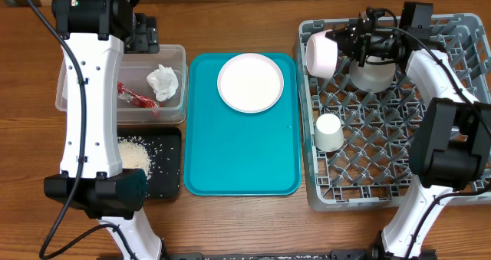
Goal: Sort waste into correct bins and load items into the dishwasher
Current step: 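Place the pink item upside down in the rack and release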
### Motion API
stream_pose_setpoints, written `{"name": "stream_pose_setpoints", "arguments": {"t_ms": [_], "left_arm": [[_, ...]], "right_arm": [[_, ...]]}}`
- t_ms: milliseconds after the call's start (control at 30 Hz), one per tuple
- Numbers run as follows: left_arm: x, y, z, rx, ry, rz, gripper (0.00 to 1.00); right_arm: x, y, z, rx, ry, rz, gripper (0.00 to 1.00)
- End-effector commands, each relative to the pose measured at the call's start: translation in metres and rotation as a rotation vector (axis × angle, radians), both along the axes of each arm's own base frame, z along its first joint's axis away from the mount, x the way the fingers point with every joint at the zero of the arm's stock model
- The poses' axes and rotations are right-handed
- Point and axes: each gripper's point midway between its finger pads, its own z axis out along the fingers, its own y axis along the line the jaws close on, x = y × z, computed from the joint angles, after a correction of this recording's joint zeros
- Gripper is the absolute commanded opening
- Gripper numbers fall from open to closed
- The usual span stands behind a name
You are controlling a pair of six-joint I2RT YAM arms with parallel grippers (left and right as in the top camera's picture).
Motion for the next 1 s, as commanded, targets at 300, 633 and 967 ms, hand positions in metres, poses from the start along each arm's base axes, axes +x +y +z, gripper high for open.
{"name": "stream_pose_setpoints", "arguments": {"t_ms": [300,633,967], "left_arm": [[-0.001,0.001,0.013,0.005,-0.035,-0.011,1.00],[-0.001,0.001,0.013,0.005,-0.035,-0.010,1.00],[-0.001,0.001,0.013,0.005,-0.036,-0.011,1.00]], "right_arm": [[0.005,-0.032,-0.007,-0.039,-0.066,-0.052,0.23],[0.020,-0.086,0.016,-0.087,-0.217,-0.158,0.37],[0.015,-0.123,0.059,-0.431,-0.390,-0.316,0.36]]}}
